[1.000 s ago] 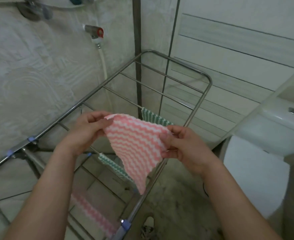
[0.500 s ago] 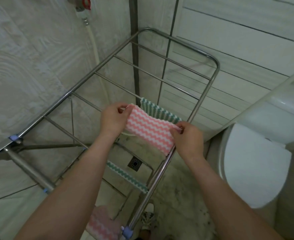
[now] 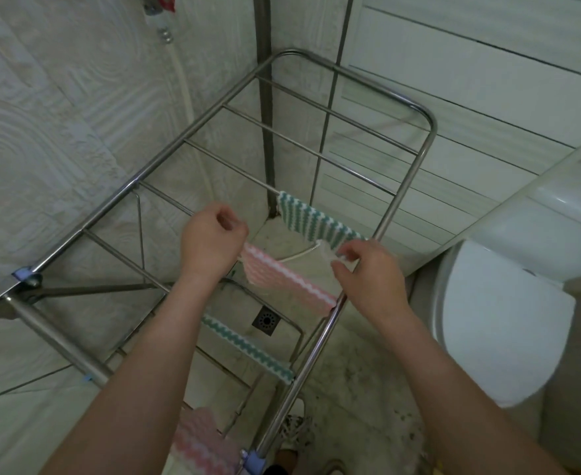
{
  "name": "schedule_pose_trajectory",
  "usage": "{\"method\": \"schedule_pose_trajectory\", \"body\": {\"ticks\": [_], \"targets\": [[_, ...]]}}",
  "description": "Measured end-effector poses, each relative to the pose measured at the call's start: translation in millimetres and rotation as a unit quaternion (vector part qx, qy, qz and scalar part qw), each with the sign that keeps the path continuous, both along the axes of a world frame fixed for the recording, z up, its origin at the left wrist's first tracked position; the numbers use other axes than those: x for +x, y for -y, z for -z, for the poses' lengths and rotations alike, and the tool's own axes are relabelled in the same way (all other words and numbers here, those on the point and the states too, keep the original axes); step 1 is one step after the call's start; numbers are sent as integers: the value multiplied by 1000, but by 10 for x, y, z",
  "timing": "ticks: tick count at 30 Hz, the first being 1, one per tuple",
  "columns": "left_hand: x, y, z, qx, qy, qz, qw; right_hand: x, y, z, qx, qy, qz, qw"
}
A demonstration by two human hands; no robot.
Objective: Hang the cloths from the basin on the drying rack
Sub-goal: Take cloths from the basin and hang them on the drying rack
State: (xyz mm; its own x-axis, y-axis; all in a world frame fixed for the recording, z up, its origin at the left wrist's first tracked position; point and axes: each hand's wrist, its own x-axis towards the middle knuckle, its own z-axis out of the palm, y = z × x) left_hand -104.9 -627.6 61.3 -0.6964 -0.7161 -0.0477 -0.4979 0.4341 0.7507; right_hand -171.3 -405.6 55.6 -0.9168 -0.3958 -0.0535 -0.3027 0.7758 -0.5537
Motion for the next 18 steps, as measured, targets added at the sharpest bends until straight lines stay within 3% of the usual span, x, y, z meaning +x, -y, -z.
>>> {"method": "schedule_pose_trajectory", "body": {"ticks": [4,7,9,18], "targets": [[247,-16,129,92,15,-27,995,60,-50,-59,35,123,-119,985],[281,-33,175,210,-16,-36,977,120,-37,-44,57,112,-131,983],[278,-30,190,239,-14,-16,971,148,-17,-35,70,93,-128,985],[221,-33,233,109,14,14,994,177,-13,-38,106,34,-115,987]]}}
